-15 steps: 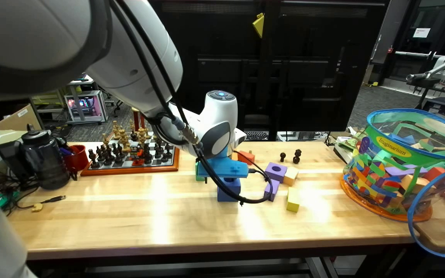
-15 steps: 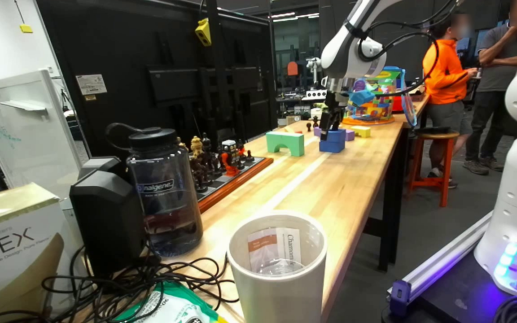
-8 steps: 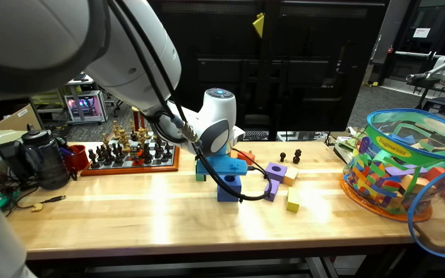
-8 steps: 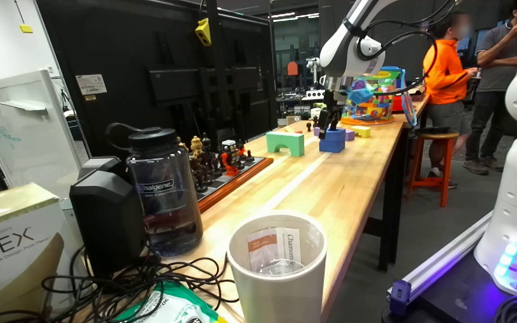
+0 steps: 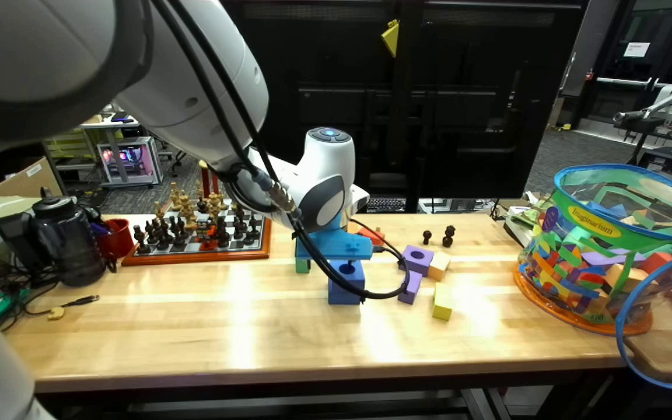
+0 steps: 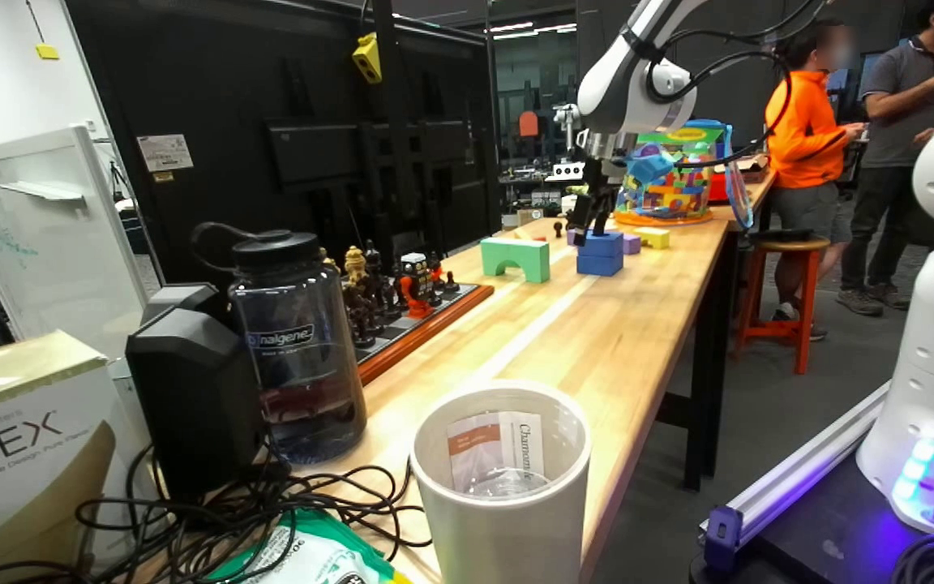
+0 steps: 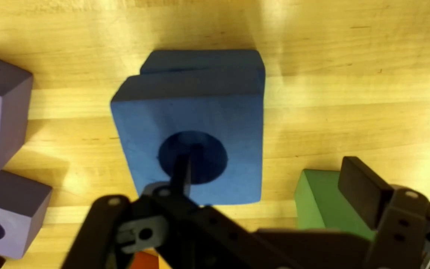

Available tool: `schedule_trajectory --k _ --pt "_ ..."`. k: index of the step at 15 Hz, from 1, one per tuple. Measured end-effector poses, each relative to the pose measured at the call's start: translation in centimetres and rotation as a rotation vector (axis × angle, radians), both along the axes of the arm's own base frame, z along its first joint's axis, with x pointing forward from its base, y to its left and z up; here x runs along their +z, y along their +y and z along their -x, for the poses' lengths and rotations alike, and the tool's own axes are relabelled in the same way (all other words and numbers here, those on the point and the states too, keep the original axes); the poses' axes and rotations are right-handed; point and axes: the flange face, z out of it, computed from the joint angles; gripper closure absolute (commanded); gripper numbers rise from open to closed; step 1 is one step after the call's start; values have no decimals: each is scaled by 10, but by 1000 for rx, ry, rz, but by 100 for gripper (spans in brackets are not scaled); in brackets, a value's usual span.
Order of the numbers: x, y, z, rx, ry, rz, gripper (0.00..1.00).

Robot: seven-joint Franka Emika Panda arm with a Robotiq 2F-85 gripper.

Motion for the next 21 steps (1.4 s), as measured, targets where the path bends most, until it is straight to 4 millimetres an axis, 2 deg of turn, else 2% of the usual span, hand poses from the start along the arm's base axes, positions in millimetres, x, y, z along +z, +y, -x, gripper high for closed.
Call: schedule_trajectory --k 6,10,13,21 --pt "23 -1 3 -26 -51 -2 0" --pt "38 -12 -6 -91 -93 -11 0" --pt "50 -23 -23 -176 -119 -28 0" --pt "82 -41 -82 -384 -126 -33 0"
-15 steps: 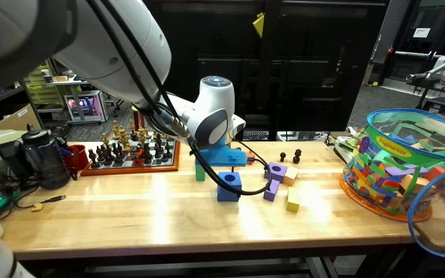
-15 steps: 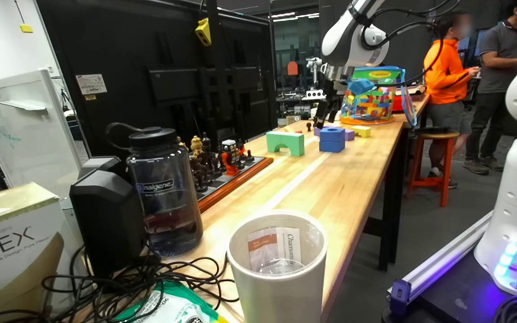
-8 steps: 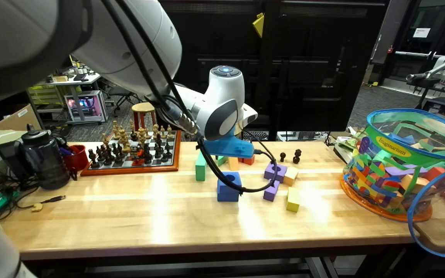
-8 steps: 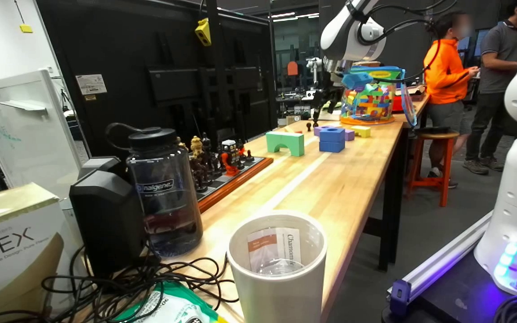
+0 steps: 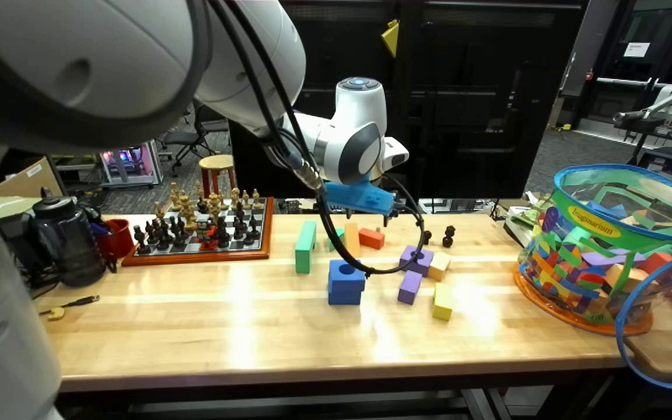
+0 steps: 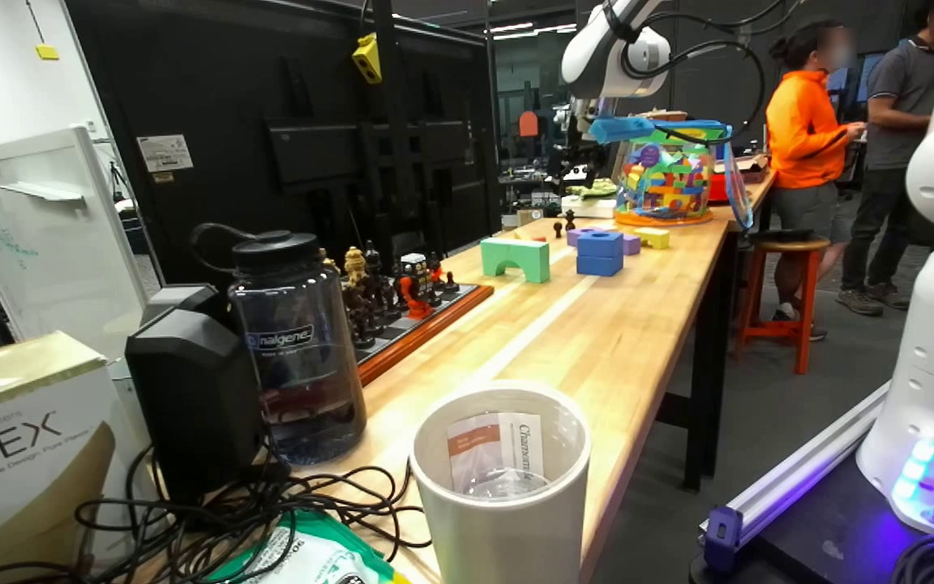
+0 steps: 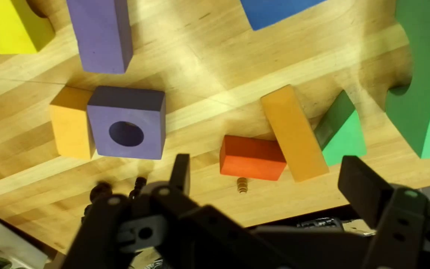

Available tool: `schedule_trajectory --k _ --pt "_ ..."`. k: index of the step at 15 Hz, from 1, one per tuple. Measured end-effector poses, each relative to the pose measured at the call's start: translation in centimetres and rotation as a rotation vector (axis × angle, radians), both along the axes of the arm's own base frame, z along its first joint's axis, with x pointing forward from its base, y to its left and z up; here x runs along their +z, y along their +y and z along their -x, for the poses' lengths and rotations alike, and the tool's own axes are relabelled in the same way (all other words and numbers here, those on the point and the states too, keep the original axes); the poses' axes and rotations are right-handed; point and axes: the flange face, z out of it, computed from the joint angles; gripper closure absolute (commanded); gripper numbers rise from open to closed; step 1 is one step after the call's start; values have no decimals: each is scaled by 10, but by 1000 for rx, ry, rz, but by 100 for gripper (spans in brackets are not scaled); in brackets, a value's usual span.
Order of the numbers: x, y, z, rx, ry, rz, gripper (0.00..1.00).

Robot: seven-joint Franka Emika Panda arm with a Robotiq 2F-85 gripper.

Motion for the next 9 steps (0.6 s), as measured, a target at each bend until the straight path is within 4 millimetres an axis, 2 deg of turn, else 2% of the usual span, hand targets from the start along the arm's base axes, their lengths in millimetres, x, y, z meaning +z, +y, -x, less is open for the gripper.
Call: schedule_trajectory --k 5,9 --pt "0 -4 -28 -37 62 -11 0" --pt "-18 -13 -50 -47 135 -16 0"
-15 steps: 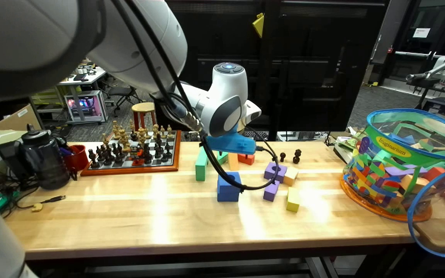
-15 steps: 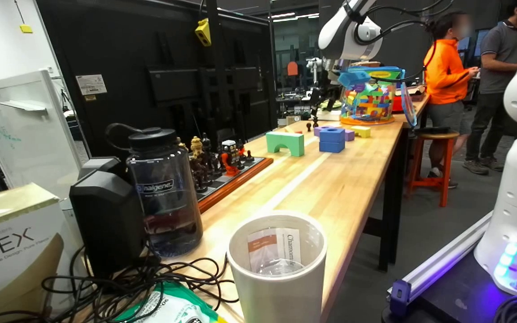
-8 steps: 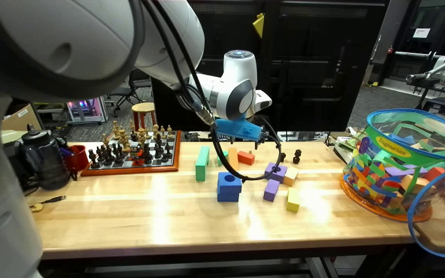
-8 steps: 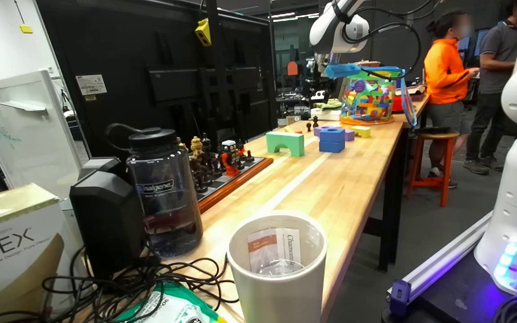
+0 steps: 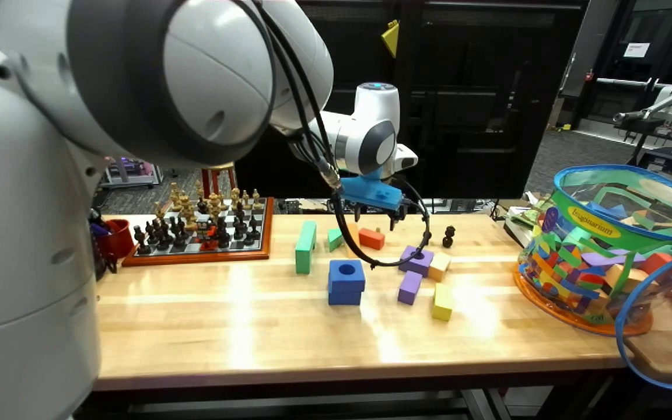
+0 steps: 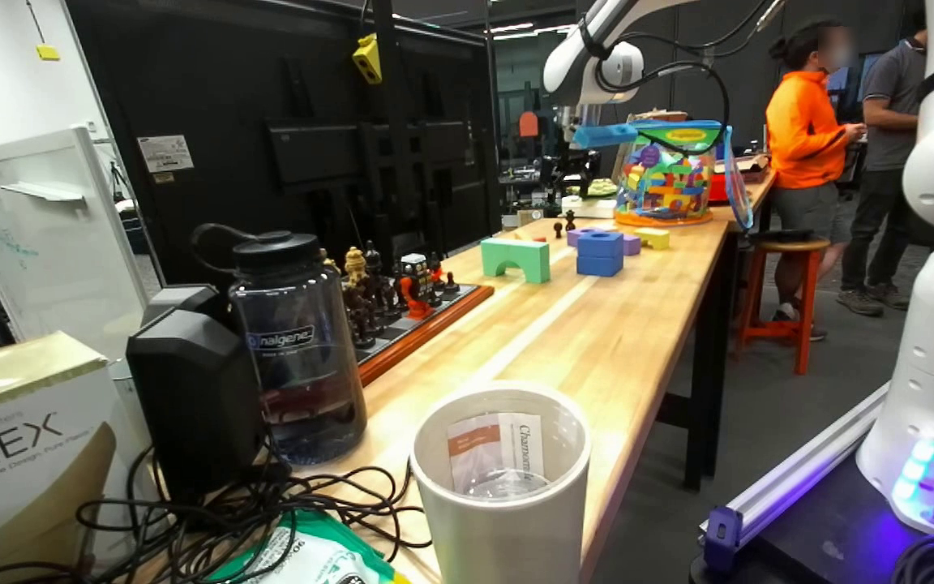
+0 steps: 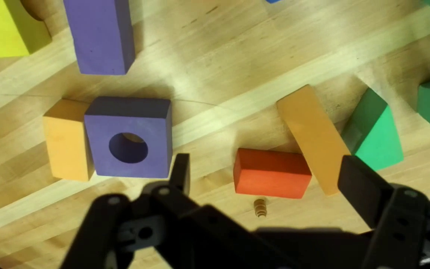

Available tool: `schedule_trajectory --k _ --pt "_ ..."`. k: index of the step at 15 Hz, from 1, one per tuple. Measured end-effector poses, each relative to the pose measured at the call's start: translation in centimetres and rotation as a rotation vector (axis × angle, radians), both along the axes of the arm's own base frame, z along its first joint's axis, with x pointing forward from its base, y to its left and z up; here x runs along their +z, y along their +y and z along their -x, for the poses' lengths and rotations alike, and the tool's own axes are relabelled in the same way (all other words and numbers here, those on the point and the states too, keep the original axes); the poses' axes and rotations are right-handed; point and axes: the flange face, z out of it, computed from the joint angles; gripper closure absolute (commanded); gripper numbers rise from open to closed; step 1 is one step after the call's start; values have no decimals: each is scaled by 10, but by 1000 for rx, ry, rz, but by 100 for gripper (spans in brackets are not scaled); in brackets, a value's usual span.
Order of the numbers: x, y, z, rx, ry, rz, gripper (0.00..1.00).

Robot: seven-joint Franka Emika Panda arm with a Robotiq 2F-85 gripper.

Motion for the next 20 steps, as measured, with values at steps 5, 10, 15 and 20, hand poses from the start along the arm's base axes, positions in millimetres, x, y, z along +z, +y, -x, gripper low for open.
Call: schedule_trajectory --k 5,10,15,20 --pt "-23 -18 -15 -28 43 -9 0" --pt "-23 -14 -16 -23 43 -10 0" --pt "-35 -12 -16 -19 72 -15 0" --pt "-47 -20 -13 -26 107 -32 0"
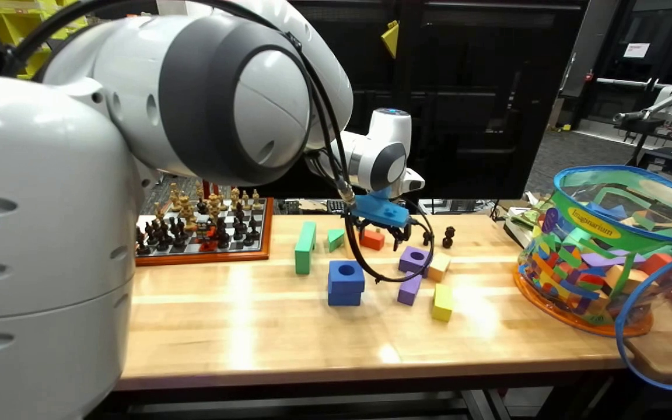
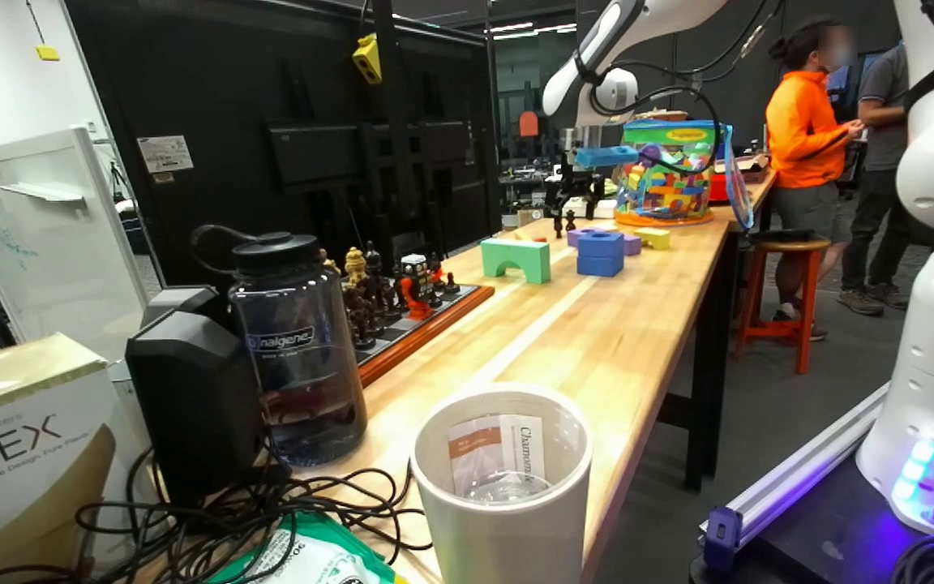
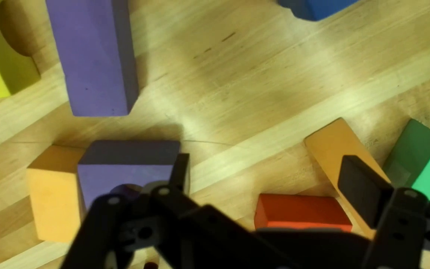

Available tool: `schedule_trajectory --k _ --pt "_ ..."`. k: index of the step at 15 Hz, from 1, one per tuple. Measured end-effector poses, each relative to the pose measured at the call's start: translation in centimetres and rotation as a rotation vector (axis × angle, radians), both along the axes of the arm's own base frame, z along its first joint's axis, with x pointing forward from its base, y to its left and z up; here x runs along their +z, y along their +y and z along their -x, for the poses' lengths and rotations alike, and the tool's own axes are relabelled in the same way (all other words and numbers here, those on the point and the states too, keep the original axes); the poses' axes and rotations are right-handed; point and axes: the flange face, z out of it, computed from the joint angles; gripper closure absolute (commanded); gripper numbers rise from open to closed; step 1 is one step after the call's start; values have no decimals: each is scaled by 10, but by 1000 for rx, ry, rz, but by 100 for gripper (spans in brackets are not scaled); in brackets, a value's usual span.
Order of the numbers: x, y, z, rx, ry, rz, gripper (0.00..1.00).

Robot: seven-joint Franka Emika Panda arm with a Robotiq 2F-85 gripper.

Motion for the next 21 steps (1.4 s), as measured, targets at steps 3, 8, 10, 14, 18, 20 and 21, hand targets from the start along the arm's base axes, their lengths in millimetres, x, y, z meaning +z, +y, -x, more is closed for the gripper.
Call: schedule_trajectory --k 3,8,10,14,18,20,21 --pt "-3 -11 2 32 14 -3 0" --pt "-8 -28 4 168 62 -53 0" --pt "-11 -34 2 208 68 -53 0" --pt "-18 -44 -7 231 66 -46 0" --pt "-22 -51 -19 224 55 -41 0" --pt "-24 -54 -24 222 50 -38 0" --pt "-24 -56 -27 221 47 -37 0"
